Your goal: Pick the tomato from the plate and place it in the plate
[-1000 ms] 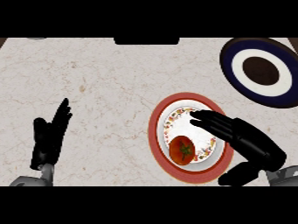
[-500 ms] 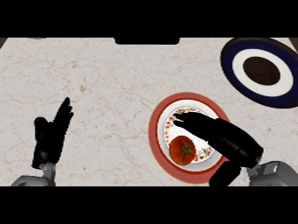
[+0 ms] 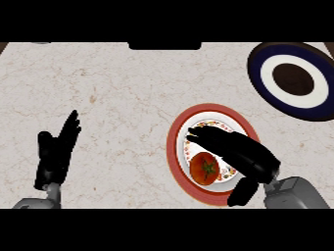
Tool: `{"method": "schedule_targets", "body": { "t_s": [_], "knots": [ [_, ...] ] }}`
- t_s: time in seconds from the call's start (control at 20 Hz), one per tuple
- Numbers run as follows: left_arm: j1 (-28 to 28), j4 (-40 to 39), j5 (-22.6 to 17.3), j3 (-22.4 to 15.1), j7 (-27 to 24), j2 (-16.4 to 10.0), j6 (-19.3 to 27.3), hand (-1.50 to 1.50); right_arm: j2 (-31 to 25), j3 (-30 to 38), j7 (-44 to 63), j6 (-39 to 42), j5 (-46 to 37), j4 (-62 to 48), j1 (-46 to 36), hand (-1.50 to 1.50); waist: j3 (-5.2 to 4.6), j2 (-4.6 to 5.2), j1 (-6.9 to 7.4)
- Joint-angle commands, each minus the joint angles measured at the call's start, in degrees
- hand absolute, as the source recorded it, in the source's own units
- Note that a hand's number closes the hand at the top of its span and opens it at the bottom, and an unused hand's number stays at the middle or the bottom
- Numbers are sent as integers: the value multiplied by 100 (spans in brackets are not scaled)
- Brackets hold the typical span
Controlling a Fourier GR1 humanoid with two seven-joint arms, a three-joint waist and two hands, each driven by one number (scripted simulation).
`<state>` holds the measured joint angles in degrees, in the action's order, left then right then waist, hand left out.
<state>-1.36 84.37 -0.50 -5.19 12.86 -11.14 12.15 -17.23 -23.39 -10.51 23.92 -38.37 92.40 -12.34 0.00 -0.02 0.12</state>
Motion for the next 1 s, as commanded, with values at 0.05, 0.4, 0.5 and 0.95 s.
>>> {"method": "schedule_targets", "body": {
  "t_s": [0.05,0.4,0.5,0.95],
  "knots": [
    [7,118,155,70,75,167,-3,0,247,-48,-429,-303,-547,-502,227,-150,1,2,0],
    [434,486,382,20,64,312,-116,0,395,257,-659,-30,-778,-733,78,-150,1,0,11],
    [-393,-236,344,261,81,295,-172,0,736,28,-117,174,-863,-418,7,-150,-1,3,-13],
    [-201,-180,330,461,16,235,-391,0,786,357,-1410,-1006,-1422,-1546,-281,150,1,6,9]
  ]
}}
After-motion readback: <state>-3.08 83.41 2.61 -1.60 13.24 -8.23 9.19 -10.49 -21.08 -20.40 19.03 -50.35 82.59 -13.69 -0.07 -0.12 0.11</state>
